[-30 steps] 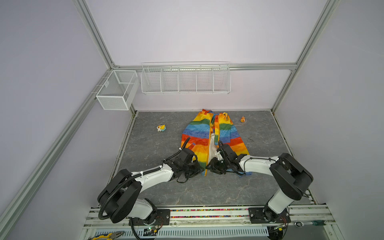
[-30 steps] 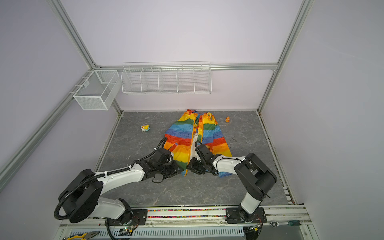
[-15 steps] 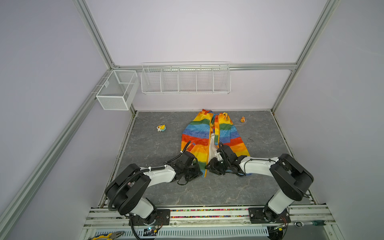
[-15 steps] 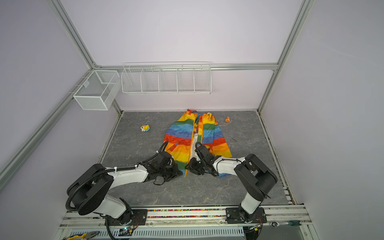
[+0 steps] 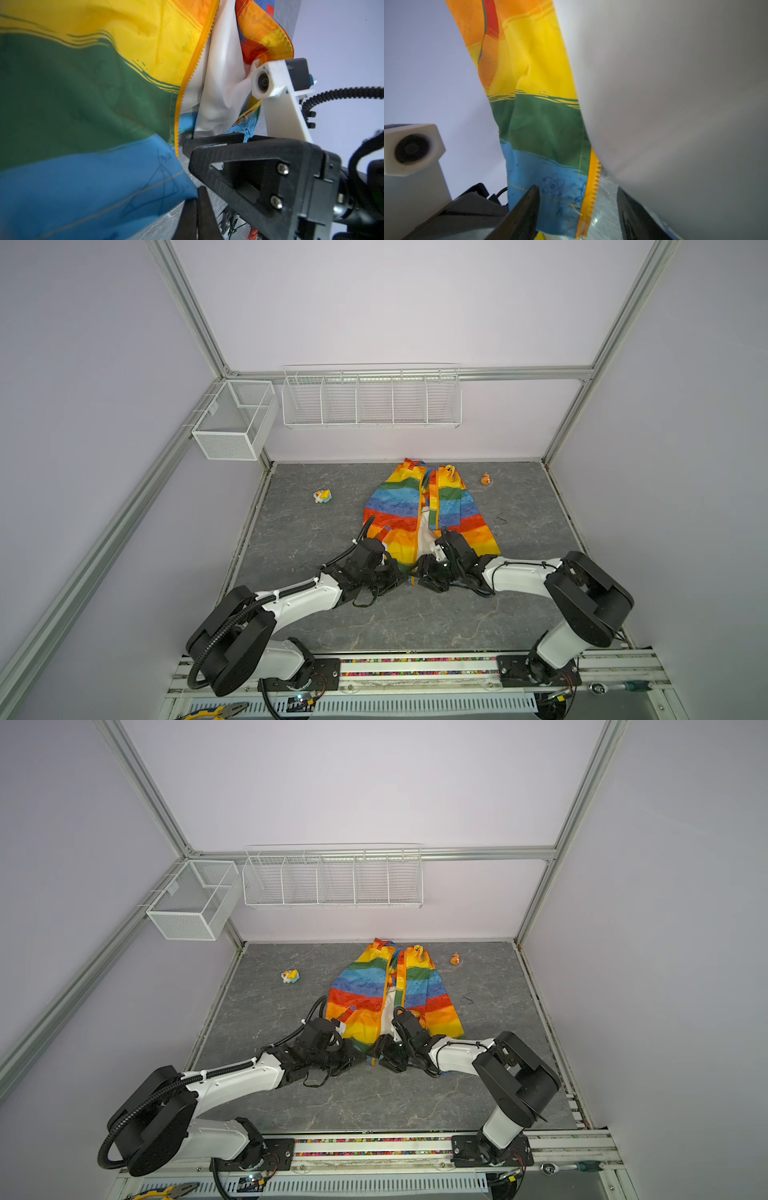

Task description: Zip up the jacket

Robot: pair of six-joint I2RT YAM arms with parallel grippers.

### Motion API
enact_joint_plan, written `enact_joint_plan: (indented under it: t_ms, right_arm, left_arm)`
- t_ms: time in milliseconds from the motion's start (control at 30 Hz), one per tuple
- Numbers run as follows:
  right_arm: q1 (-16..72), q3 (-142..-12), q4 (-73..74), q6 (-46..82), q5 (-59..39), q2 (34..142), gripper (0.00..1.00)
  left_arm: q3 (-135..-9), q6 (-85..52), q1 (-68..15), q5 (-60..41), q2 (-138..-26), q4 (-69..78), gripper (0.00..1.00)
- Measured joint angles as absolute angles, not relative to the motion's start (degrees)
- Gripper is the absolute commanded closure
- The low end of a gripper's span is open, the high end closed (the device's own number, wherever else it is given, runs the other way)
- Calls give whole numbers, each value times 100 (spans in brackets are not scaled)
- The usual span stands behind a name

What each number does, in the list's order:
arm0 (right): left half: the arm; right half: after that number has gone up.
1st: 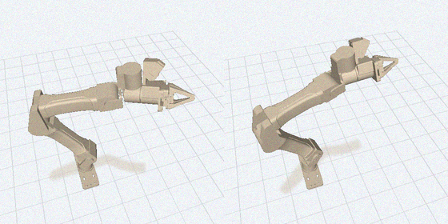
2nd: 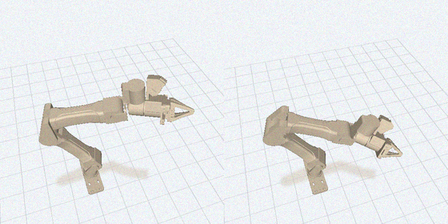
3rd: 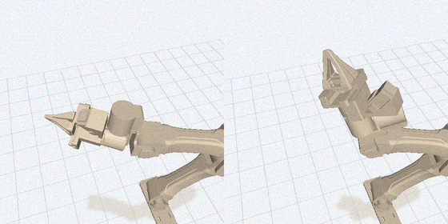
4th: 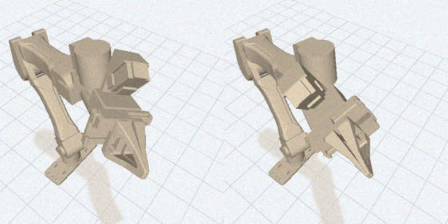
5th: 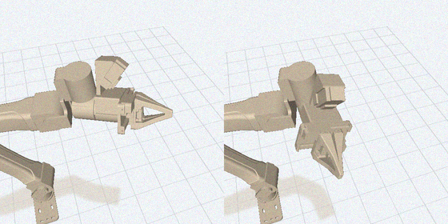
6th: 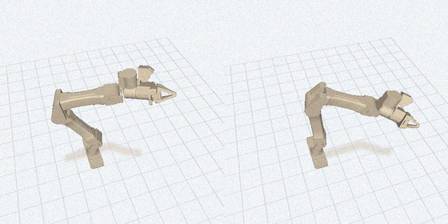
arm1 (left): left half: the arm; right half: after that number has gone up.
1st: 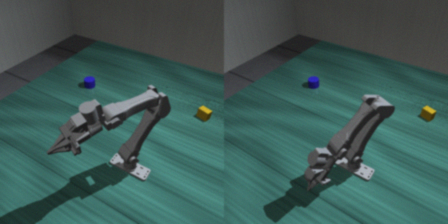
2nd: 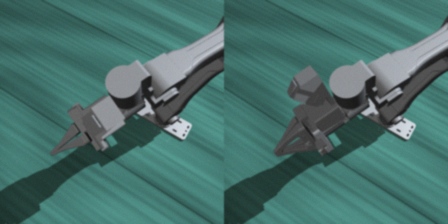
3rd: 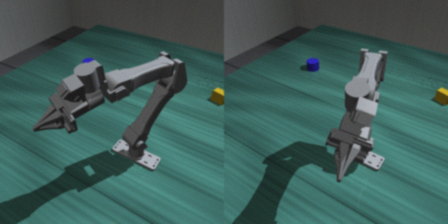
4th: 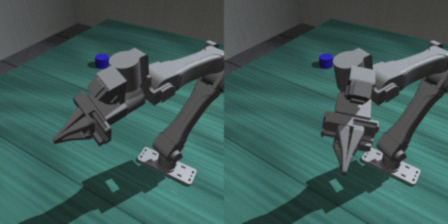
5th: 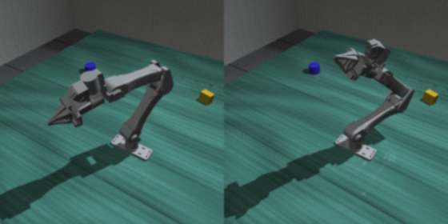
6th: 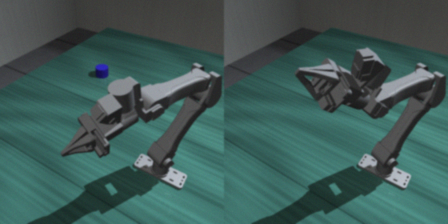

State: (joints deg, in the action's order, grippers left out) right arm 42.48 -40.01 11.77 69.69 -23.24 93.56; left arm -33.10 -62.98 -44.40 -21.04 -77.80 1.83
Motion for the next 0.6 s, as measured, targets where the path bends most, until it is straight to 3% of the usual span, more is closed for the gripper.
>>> enact_joint_plan:
  t_ms: [200,433,600]
  right_arm:
    - [4248,-3962,1627,7308,-2379,9360,38]
    - [4248,-3524,2305,7839,-2399,9367,23]
    - [4250,-3256,2735,8189,-2405,9378,19]
  left_arm:
    - [-3304,-6455,-4442,-2154,-7776,336,100]
    - [-3181,-6556,-4453,-2145,-7544,480,100]
    - [-2952,-6667,-4469,-2121,-7338,766,100]
